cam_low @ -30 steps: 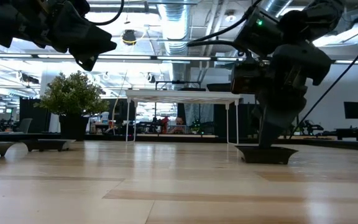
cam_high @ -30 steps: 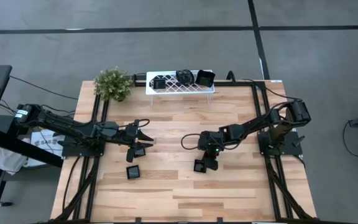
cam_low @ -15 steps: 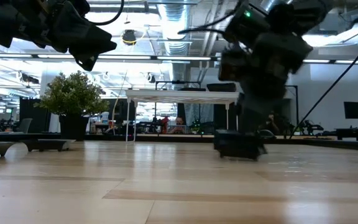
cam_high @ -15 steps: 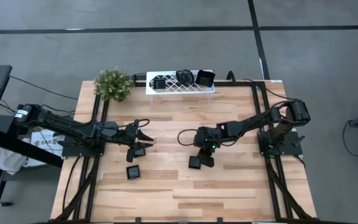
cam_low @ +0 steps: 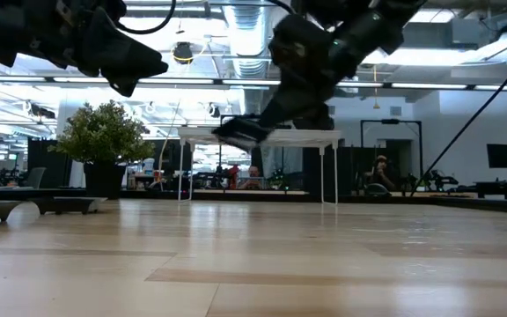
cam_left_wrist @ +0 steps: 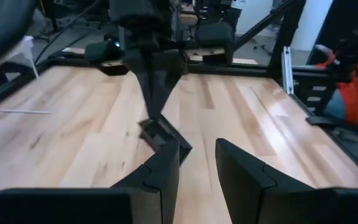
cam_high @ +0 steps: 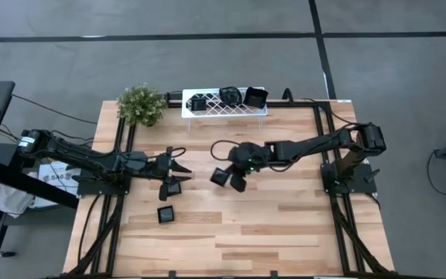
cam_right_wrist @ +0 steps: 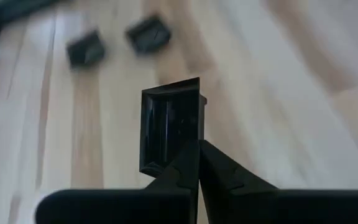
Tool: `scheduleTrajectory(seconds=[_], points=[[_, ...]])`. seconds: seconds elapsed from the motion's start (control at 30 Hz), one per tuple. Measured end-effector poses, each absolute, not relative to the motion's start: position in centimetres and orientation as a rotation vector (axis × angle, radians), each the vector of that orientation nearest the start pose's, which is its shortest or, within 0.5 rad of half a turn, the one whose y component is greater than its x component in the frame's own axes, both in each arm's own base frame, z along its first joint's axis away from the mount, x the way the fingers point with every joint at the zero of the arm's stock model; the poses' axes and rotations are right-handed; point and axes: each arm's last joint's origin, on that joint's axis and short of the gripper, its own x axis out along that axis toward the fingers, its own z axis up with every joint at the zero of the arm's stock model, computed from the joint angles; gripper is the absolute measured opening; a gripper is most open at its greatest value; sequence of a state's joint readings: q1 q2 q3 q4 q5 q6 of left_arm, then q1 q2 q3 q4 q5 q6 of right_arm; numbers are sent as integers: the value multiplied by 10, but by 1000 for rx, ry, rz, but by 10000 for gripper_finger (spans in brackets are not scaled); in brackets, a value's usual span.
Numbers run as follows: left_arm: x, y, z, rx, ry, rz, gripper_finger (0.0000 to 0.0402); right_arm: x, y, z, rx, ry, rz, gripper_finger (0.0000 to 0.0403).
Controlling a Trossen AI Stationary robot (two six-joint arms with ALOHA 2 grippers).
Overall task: Pick & Place Mini shaped plates
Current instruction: Stack the black square plate on top of the black square plate on the shelf
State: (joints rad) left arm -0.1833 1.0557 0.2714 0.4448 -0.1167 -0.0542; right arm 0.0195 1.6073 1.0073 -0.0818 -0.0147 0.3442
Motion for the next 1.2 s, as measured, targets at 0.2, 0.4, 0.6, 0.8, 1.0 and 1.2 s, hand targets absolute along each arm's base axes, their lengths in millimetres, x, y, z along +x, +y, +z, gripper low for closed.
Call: scheduleTrajectory(seconds=[0.2, 0.4, 0.6, 0.8, 1.0, 1.2], points=[[193, -39, 171, 26, 336, -94, 106, 347, 5, 227, 394, 544, -177, 0], [192, -44, 171, -30, 342, -157, 106, 351, 5, 234, 439, 439, -250, 0], [194, -39, 169, -66, 348, -95, 111, 353, 4, 237, 447, 401, -245, 0], [200, -41, 151, 101, 430, -9, 133, 354, 3, 240, 448, 368, -254, 0], [207, -42, 142, 325, 444, -3, 165, 354, 3, 239, 483, 365, -263, 0], [204, -50, 143, 627, 460, 123, 174, 353, 4, 238, 604, 379, -246, 0]])
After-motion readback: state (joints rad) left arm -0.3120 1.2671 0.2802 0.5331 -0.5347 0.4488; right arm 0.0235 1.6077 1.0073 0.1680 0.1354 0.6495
